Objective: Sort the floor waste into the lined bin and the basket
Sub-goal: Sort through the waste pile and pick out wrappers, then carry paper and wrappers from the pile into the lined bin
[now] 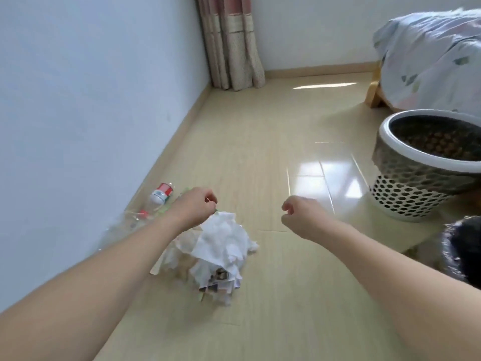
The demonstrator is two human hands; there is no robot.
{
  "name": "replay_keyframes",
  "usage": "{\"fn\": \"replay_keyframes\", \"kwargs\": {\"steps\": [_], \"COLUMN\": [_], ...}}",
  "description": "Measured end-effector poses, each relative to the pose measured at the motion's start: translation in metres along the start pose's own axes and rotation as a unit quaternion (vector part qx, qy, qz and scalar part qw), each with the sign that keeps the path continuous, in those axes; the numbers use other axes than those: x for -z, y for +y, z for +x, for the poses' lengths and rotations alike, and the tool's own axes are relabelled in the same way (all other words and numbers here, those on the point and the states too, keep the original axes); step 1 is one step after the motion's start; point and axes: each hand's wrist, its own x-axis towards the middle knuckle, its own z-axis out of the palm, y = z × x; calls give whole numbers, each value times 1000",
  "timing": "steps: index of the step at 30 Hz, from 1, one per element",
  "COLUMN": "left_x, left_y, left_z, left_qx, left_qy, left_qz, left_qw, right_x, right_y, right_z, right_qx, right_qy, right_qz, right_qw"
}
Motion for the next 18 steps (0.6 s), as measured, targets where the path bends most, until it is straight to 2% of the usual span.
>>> {"fn": "replay_keyframes", "kwargs": {"steps": [2,6,9,13,16,18], "left_x": [15,12,-5,-18,-12,-11], "left_y": [-66,-152,-186,-208,-229,-244], "left_z": [-6,-16,-16,-14,-10,-9], "left_qx": [56,85,95,72,71,59], "left_qy": [13,40,61,59,67,82], "left_qz": [-14,-33,-82,-108,-81,-14], "left_qw": [998,995,990,990,992,995], "right_x": [-43,-110,-144,-159,-162,-162], "right_y": [-41,-88,-102,-108,-112,-114], "right_z": [17,38,53,83,107,115], "right_qx": [39,64,61,25,-15,-6], "right_qy": [-32,-86,-95,-61,-53,-37], "right_qz": [-9,-30,-80,-120,-138,-152], "right_qw": [999,994,990,991,989,988]}}
